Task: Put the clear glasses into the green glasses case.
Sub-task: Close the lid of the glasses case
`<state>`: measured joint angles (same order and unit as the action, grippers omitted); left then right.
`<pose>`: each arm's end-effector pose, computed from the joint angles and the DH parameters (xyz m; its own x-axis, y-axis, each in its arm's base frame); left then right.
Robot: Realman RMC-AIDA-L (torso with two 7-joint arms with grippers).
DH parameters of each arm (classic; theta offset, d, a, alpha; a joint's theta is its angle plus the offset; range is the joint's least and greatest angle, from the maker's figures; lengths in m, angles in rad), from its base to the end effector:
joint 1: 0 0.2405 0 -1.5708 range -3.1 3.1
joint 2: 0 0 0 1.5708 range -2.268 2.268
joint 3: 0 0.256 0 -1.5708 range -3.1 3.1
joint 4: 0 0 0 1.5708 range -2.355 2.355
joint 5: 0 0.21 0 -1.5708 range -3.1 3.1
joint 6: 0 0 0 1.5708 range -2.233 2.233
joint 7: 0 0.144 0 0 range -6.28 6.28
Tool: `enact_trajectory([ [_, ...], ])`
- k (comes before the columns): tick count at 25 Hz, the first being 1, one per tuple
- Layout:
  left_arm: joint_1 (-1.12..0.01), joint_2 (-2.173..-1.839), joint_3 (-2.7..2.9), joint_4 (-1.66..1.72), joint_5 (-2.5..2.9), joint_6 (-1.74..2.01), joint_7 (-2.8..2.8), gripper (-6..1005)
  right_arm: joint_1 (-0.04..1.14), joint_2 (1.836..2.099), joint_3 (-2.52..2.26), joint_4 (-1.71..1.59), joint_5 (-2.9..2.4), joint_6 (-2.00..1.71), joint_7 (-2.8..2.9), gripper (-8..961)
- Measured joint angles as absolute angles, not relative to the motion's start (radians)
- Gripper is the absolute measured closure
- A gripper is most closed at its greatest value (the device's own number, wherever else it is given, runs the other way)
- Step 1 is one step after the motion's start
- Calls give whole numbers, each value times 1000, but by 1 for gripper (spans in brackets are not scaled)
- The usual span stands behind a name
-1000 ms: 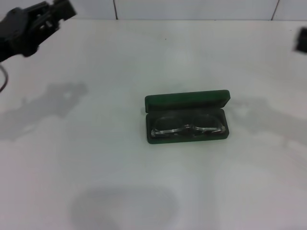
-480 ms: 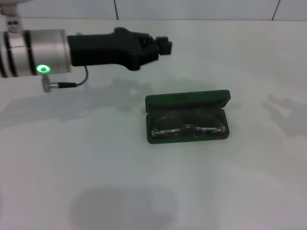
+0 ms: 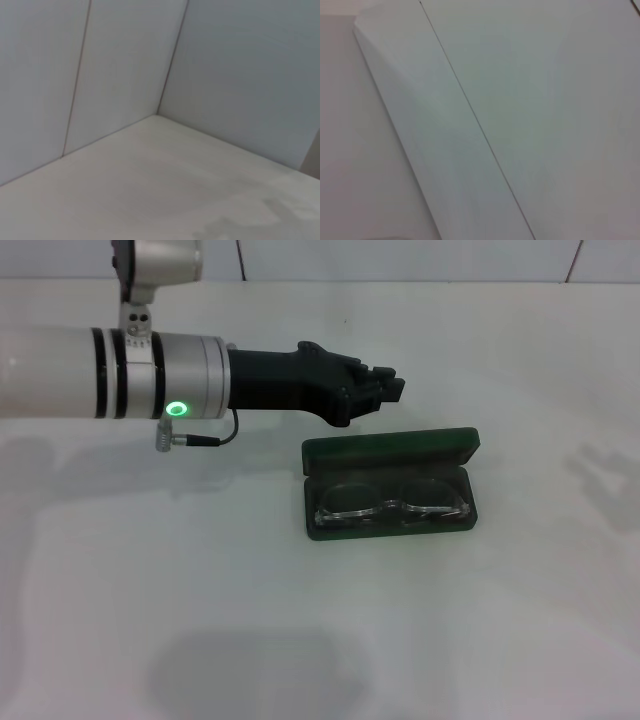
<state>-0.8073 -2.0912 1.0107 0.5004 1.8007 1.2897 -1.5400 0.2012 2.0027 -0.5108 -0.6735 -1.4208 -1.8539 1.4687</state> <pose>-0.1637 0.3875 -0.0598 0.8143 0.3574 0.4573 0.4232 -0.9048 -0.0466 0.3149 0.2468 0.1192 0.3621 -0.1202 -0.9243 -0.6720 -0.7209 -0.1695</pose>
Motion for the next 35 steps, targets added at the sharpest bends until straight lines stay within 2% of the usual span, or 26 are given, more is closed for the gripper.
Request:
enact_trajectory([
  [13, -817, -2099, 1164, 435, 1743, 1158, -1505, 825, 224, 2000, -520, -637, -1437, -1825, 1447, 646],
  [35, -813, -2101, 1215, 419, 1719, 1149, -1498, 823, 236, 2002, -518, -621, -1448, -1800, 1442, 621],
])
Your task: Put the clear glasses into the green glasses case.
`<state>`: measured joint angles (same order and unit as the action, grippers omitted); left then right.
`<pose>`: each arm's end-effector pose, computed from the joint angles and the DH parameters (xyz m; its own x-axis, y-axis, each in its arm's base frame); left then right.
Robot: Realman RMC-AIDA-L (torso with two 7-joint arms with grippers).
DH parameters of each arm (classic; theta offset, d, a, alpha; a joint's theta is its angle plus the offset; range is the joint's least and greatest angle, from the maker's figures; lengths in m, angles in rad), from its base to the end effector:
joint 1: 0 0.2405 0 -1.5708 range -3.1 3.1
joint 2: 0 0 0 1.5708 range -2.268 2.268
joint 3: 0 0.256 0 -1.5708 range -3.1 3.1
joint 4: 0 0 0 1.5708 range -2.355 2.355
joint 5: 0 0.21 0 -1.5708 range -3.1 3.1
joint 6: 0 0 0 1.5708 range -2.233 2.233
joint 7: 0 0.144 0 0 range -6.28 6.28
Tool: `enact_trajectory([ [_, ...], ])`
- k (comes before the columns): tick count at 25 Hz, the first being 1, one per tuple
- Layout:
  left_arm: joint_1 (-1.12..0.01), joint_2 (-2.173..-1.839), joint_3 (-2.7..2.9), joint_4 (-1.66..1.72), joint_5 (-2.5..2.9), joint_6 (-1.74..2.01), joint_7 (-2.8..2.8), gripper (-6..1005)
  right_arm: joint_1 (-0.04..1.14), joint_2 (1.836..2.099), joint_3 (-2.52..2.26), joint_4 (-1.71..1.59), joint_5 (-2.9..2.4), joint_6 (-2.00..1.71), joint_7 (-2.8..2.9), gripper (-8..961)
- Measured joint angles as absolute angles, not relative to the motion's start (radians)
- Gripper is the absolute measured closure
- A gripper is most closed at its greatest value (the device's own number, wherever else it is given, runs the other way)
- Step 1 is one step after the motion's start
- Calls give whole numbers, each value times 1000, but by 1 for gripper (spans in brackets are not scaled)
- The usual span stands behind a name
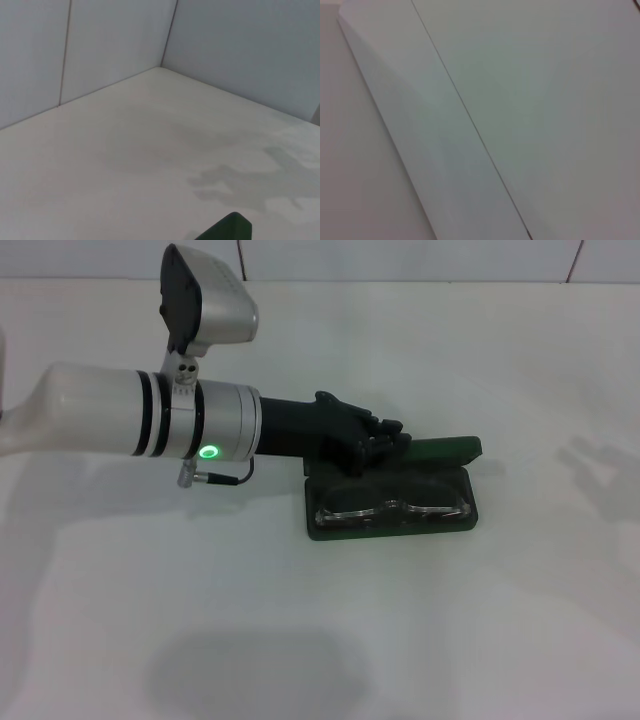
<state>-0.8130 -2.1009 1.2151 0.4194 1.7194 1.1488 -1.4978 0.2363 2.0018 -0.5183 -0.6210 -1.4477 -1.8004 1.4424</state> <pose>-0.1756 0.3766 -0.0947 0.8626 0.3644 0.3509 0.4131 -0.9078 -0.0728 0.3160 0.2601 0.1073 0.3609 -0.1479 -0.9208 -0.6929 -0.7034 -0.1586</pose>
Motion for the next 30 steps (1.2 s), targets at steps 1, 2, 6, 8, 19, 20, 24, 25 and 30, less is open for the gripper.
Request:
enact_trajectory([
  [1, -810, -2101, 1223, 419, 1711, 1149, -1493, 823, 237, 2002, -518, -620, -1448, -1800, 1442, 619],
  [2, -806, -2102, 1236, 419, 1698, 1150, -1486, 823, 237, 2002, -518, -620, -1448, -1800, 1440, 618],
  [6, -794, -2101, 1321, 425, 1635, 1153, -1459, 823, 235, 2002, -517, -611, -1447, -1800, 1435, 614],
  [8, -785, -2101, 1357, 432, 1615, 1153, -1455, 823, 233, 2001, -516, -608, -1447, -1801, 1434, 611],
  [19, -702, -2101, 1509, 510, 1537, 1159, -1364, 822, 229, 2000, -517, -607, -1446, -1805, 1433, 599],
  [20, -693, -2101, 1520, 518, 1537, 1158, -1360, 822, 229, 2000, -517, -607, -1446, -1806, 1433, 597],
  [24, -677, -2100, 1528, 524, 1537, 1160, -1357, 822, 227, 2000, -517, -607, -1446, -1807, 1433, 593],
  [25, -674, -2100, 1528, 526, 1537, 1165, -1354, 822, 227, 2000, -517, -607, -1446, -1807, 1433, 592],
  [30, -626, -2097, 1526, 601, 1527, 1233, -1341, 822, 230, 1998, -517, -607, -1478, -1805, 1433, 586],
])
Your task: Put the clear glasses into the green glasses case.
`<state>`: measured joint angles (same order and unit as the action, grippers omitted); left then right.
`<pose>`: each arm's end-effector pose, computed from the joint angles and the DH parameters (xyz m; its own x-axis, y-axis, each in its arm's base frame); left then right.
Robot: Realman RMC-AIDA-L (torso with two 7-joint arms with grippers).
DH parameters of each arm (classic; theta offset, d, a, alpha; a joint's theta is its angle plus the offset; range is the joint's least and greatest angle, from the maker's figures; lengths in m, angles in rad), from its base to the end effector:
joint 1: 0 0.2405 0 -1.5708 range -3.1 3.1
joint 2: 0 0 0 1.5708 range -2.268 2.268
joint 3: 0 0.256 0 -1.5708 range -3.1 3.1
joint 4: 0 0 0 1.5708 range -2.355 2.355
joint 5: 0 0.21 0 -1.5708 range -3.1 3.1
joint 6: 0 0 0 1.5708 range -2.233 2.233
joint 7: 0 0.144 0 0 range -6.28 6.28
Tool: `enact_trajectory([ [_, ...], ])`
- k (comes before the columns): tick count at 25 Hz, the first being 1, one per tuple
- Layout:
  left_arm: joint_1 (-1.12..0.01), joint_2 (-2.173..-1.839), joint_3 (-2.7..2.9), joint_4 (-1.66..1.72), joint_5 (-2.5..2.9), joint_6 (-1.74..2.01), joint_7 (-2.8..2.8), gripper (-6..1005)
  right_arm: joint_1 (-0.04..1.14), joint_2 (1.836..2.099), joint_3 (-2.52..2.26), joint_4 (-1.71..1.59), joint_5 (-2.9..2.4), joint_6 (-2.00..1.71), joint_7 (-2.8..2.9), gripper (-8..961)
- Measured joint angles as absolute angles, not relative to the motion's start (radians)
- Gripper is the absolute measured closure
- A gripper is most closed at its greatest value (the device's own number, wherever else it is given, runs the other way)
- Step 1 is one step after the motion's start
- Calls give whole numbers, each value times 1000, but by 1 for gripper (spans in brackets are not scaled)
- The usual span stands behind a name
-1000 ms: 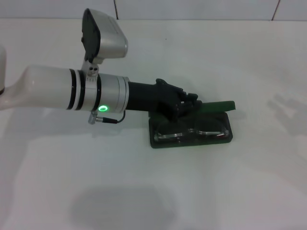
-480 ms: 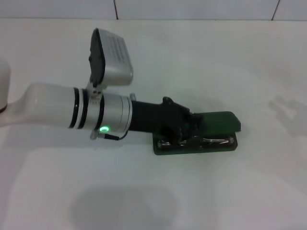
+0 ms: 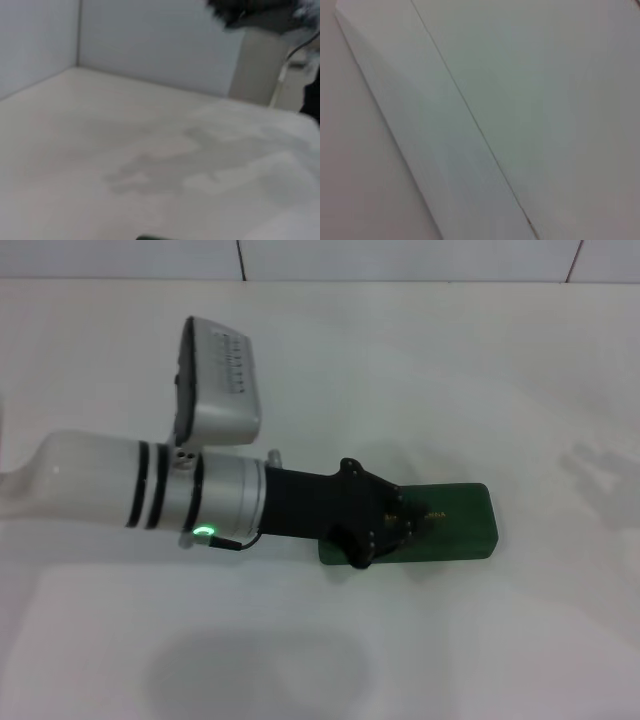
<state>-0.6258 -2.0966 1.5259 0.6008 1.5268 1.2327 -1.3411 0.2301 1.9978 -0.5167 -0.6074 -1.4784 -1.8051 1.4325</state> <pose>-0.1820 0.3247 -0.1044 0.9128 0.1849 0.3642 0.1965 -0.9805 0.0054 0.3199 0.2560 0.1029 0.3720 -0.1736 -0.9118 -0.6967 -0.7013 -0.1507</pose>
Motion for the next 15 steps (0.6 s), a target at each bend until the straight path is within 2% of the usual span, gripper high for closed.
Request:
enact_trajectory([
  [6, -486, -2079, 1400, 825, 1522, 1495, -1372, 821, 264, 1995, -519, -614, -1637, -1830, 1353, 579],
  [11, -440, -2054, 1033, 801, 1449, 1900, -1328, 821, 302, 2023, -606, -590, -1666, -1814, 1278, 573],
  [13, -422, -2028, 928, 776, 1440, 1984, -1358, 777, 330, 2025, -691, -560, -1659, -1794, 1265, 571],
  [15, -405, -1994, 912, 772, 1455, 1988, -1406, 733, 348, 2026, -733, -542, -1656, -1790, 1252, 527],
])
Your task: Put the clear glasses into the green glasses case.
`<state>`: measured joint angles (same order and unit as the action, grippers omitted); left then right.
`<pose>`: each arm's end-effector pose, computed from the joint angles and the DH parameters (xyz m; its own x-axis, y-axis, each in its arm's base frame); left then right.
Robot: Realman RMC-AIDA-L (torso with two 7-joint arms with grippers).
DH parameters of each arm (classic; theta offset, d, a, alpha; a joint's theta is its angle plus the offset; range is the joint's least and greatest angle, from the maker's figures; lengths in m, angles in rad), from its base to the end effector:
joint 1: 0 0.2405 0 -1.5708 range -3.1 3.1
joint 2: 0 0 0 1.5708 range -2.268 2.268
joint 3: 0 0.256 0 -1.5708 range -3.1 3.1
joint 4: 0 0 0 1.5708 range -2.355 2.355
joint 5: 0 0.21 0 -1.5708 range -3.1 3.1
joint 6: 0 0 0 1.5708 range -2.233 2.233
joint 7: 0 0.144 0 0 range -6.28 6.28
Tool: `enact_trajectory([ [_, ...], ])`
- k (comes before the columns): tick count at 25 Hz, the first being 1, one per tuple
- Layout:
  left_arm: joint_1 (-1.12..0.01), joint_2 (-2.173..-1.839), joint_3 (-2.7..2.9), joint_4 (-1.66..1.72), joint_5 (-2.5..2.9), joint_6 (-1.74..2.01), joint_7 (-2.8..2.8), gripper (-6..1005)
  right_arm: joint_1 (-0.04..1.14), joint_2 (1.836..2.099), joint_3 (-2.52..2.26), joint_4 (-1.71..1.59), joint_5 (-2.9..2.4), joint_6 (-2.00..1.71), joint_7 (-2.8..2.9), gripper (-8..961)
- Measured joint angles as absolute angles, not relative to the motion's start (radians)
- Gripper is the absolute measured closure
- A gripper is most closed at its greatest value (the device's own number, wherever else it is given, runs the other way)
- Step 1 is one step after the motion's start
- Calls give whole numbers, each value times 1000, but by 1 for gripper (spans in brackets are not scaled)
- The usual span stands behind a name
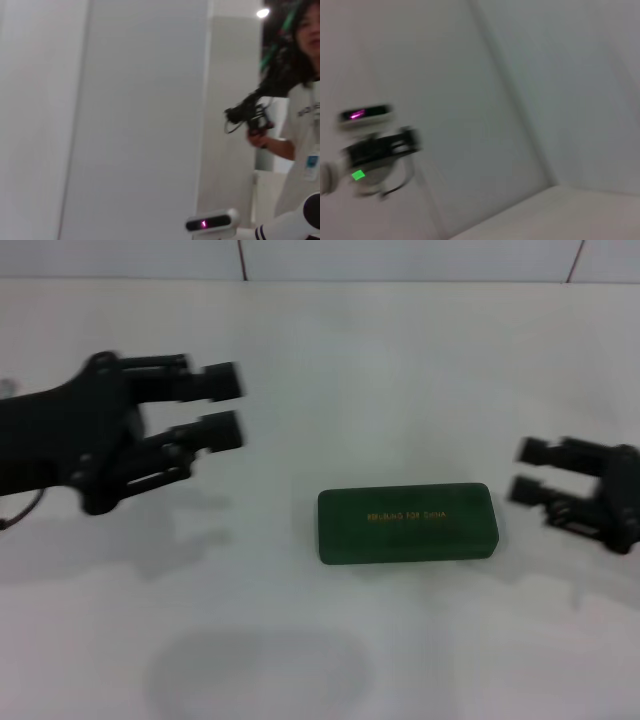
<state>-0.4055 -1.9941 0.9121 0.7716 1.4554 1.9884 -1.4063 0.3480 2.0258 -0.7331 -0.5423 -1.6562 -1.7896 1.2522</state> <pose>-0.2166 0.2804 0.0658 0.6089 0.1290 0.7827 0.1522 -0.9874 0.0443 0.2829 0.2717 0.0285 0.5913 -0.2641 -0.7620 -0.4767 -0.8766 -0.0661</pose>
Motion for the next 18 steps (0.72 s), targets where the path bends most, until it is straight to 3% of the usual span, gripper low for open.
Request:
enact_trajectory([
  [5, -392, -1958, 923, 717, 1516, 1985, -1412, 555, 452, 2028, -942, -458, -1535, -1801, 1187, 417],
  [9, -377, -1953, 923, 707, 1568, 1977, -1405, 374, 499, 2028, -1068, -462, -1464, -1803, 1185, 329],
  [12, -375, -1956, 924, 707, 1592, 1974, -1404, 237, 518, 2028, -1122, -463, -1439, -1805, 1185, 210],
  [14, -374, -1958, 924, 707, 1604, 1974, -1404, 237, 526, 2028, -1135, -464, -1435, -1805, 1185, 131],
  [18, -374, -1959, 924, 707, 1624, 1972, -1403, 237, 531, 2028, -1150, -464, -1426, -1808, 1186, 131],
])
